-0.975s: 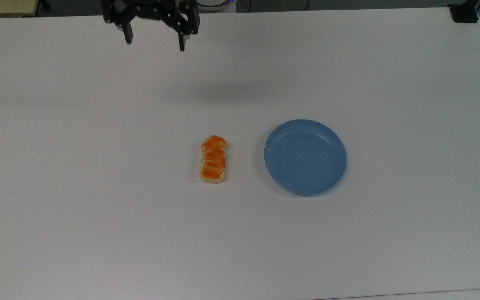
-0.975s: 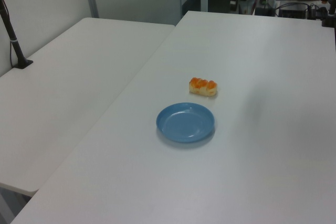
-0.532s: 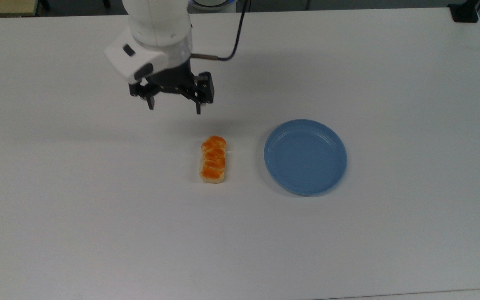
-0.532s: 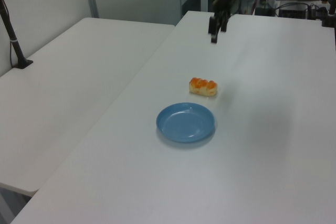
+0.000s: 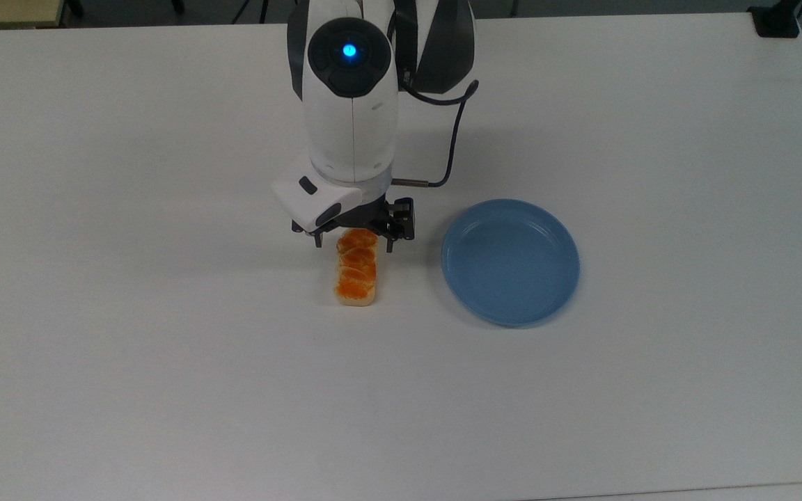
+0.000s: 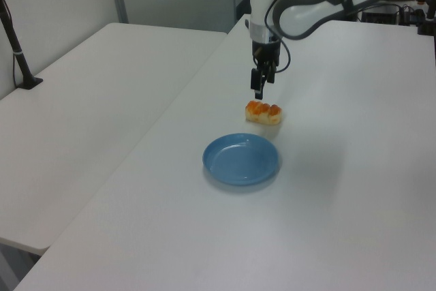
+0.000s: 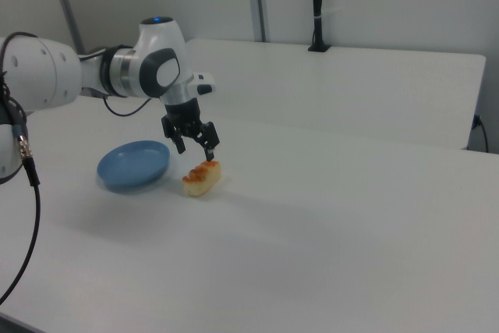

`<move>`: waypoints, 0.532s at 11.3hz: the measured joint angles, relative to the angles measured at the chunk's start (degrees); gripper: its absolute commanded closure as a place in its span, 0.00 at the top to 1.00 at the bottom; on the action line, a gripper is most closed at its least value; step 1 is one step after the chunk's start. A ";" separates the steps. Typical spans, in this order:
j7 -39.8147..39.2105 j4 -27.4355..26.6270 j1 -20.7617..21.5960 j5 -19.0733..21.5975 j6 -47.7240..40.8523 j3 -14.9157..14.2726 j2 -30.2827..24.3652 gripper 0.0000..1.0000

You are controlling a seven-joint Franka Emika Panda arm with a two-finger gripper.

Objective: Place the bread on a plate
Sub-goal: 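Lower the gripper and close it around the bread roll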

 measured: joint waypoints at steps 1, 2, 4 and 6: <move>0.42 -0.01 -0.03 0.00 0.83 -0.01 1.02 0.97; 0.49 -0.01 -0.11 0.00 1.33 -0.01 1.98 0.97; 0.51 0.01 -0.16 -0.01 1.84 -0.02 3.45 0.97; 0.55 0.01 -0.16 -0.01 3.40 -0.02 4.53 0.97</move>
